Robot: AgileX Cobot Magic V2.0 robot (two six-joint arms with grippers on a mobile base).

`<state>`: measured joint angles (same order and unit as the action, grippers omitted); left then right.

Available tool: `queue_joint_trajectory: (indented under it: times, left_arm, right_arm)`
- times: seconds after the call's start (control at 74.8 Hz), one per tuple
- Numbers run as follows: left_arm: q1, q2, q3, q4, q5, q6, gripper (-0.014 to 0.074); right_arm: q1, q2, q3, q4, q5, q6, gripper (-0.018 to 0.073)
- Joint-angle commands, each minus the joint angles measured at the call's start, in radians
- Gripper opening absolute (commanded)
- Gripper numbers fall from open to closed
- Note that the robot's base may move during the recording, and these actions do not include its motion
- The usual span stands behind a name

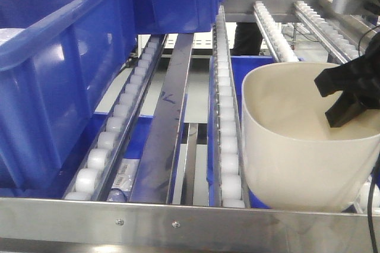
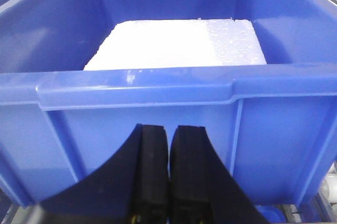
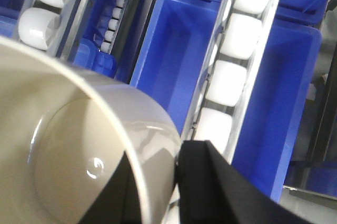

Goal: Move white bin to right shelf second layer
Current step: 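Swing the right gripper forward and lower the bin onto the rollers, then open the right gripper and release the bin's rim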

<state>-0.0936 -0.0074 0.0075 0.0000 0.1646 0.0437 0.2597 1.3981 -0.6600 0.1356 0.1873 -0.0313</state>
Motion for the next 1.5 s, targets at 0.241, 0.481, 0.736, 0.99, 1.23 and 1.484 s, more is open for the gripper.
queue_joint_trajectory:
  times: [0.241, 0.481, 0.736, 0.99, 1.23, 1.484]
  left_arm:
    - [-0.004, -0.014, 0.037, 0.0, -0.087, -0.005, 0.0085]
    - [-0.004, -0.014, 0.037, 0.0, -0.087, -0.005, 0.0085]
    - [-0.004, -0.014, 0.037, 0.0, -0.087, -0.005, 0.0085]
    - [-0.004, -0.014, 0.037, 0.0, -0.087, -0.005, 0.0085]
    - [-0.004, -0.014, 0.037, 0.0, -0.087, -0.005, 0.0085]
    - [-0.004, -0.014, 0.037, 0.0, -0.087, -0.005, 0.0085]
  right_arm:
    - [0.0, -0.023, -0.033, 0.002, -0.071, -0.004, 0.0428]
    - [0.0, -0.028, -0.033, 0.002, -0.079, -0.004, 0.0428]
    - [0.0, -0.043, -0.034, 0.028, -0.081, -0.004, 0.0428]
    - [0.0, -0.081, -0.034, 0.072, -0.071, -0.004, 0.0428]
    - [0.0, -0.128, -0.034, 0.085, -0.07, -0.004, 0.0428]
    - [0.0, -0.239, -0.034, 0.129, -0.066, -0.004, 0.0428]
